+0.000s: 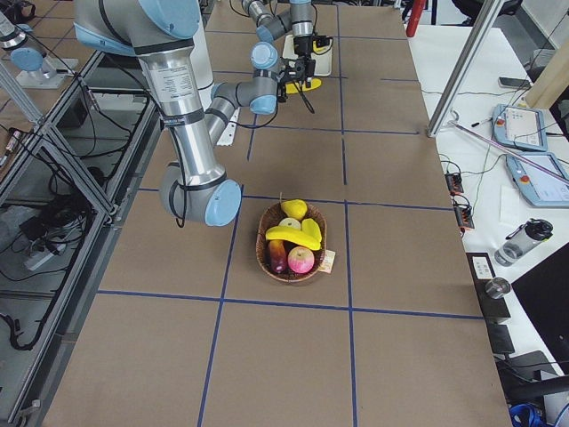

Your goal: Transfer all bananas from basket to plate

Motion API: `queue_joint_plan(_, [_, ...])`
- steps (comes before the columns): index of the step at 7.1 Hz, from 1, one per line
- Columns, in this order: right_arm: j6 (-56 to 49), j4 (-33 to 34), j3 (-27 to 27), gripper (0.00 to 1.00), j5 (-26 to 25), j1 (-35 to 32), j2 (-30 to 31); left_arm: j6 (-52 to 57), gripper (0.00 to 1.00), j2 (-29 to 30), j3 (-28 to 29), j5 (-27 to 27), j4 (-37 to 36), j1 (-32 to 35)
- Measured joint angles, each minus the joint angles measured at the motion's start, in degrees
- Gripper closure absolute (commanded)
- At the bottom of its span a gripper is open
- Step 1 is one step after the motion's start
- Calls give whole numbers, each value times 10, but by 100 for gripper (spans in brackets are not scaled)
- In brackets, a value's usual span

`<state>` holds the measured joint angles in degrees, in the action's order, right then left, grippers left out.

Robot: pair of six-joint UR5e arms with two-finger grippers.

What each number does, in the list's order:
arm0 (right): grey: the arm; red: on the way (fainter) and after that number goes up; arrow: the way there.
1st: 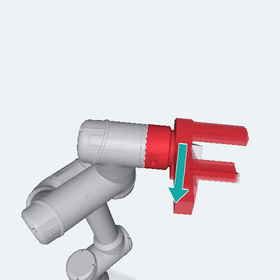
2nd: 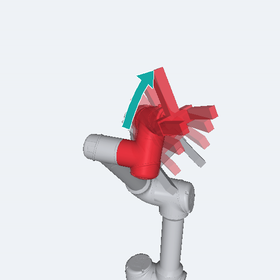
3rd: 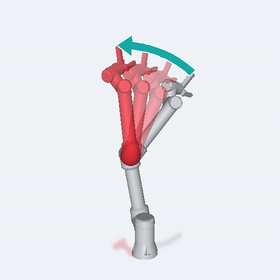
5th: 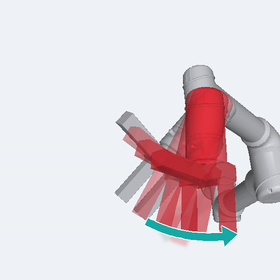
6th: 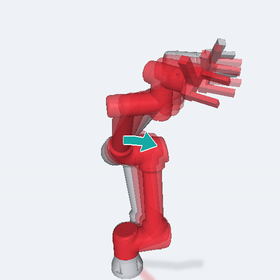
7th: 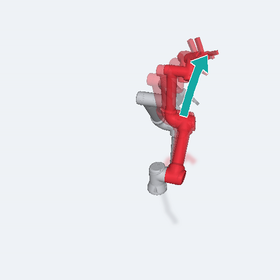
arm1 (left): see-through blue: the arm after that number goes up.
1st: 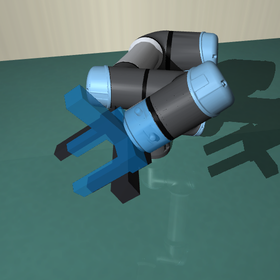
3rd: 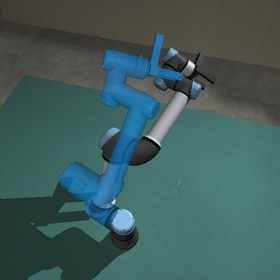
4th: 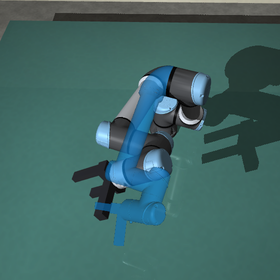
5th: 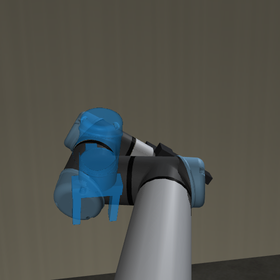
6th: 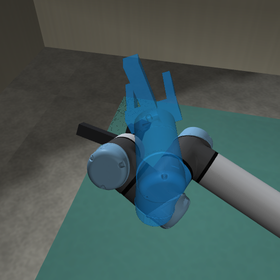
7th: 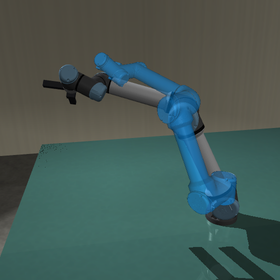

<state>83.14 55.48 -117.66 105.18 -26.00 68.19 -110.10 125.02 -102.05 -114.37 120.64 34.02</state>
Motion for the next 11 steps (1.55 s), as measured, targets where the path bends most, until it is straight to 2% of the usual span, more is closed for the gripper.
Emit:
queue_joint_plan(2, [-1,1,-13,0,0,-8,13,122,100,-32,-16,-31,-123,45])
queue_joint_plan(3, [-1,1,-19,0,0,-14,24,203,100,-78,-38,-38,-173,69])
queue_joint_plan(4, [-1,1,-21,0,0,-20,34,275,100,-140,-60,-40,-192,92])
queue_joint_plan(6, [-1,1,-20,0,-3,-26,43,384,100,-250,-74,-41,-199,133])
queue_joint_plan(7, [-1,3,-19,0,-3,-27,44,421,100,-281,-69,-40,-199,150])
queue_joint_plan(11, [0,24,-19,0,-6,-27,40,451,100,-305,-10,-36,-195,163])
